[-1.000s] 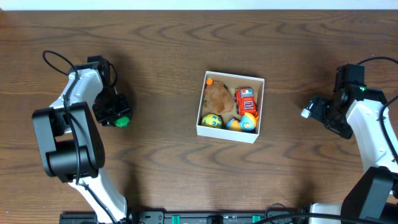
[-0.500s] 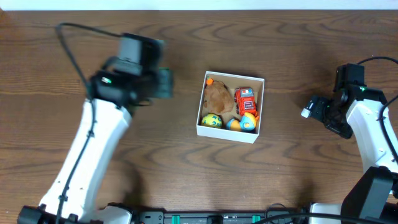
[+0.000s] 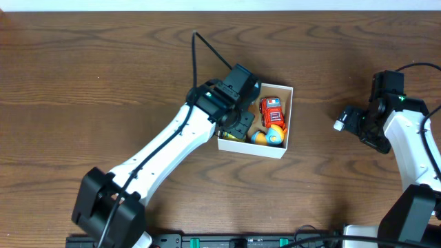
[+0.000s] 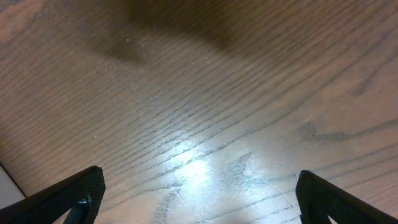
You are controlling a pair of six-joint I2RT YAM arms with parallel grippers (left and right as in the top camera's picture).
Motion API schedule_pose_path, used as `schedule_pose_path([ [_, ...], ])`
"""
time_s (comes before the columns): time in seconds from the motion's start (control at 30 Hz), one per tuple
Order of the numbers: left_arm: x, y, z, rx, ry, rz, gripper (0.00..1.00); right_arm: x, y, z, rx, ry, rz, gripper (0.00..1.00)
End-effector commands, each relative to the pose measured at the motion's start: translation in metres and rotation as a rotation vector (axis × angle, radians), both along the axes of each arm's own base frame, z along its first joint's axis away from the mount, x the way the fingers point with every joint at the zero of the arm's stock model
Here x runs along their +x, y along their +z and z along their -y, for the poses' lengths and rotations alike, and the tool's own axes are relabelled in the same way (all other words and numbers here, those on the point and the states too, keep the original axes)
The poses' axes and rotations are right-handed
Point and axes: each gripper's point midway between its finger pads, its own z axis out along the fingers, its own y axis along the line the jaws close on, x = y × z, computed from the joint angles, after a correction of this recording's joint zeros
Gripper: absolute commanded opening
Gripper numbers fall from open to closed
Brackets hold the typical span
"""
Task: Pack container
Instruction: 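Place the green ball into the white box and release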
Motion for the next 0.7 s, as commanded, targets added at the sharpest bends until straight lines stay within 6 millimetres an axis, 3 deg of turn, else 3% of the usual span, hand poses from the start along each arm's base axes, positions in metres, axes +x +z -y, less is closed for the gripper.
schedule_pose_path([
  [0.0, 0.005, 0.005, -0.006, 0.001, 0.009, 0.018, 0.81, 0.002, 0.003, 0.001, -0.001, 0.018, 0.009, 0.99],
  [0.17, 0.012, 0.025, -0.02, -0.026, 0.049, 0.055, 0.86, 0.004, 0.003, 0.0, 0.003, 0.021, 0.017, 0.99],
  [0.3, 0.021, 0.052, -0.047, -0.06, 0.12, 0.107, 0.87, 0.017, 0.005, -0.022, 0.091, 0.131, 0.07, 0.99],
  [0.37, 0.026, 0.065, -0.07, -0.065, 0.185, 0.131, 0.87, 0.022, 0.006, -0.032, 0.104, 0.169, 0.088, 0.99],
  [0.47, 0.034, 0.082, -0.12, -0.059, 0.356, 0.157, 0.87, 0.03, 0.008, -0.047, 0.101, 0.22, 0.113, 0.96],
  [0.67, 0.038, 0.098, -0.217, -0.077, 0.705, 0.155, 0.88, 0.049, 0.013, -0.083, 0.105, 0.297, 0.186, 0.65],
])
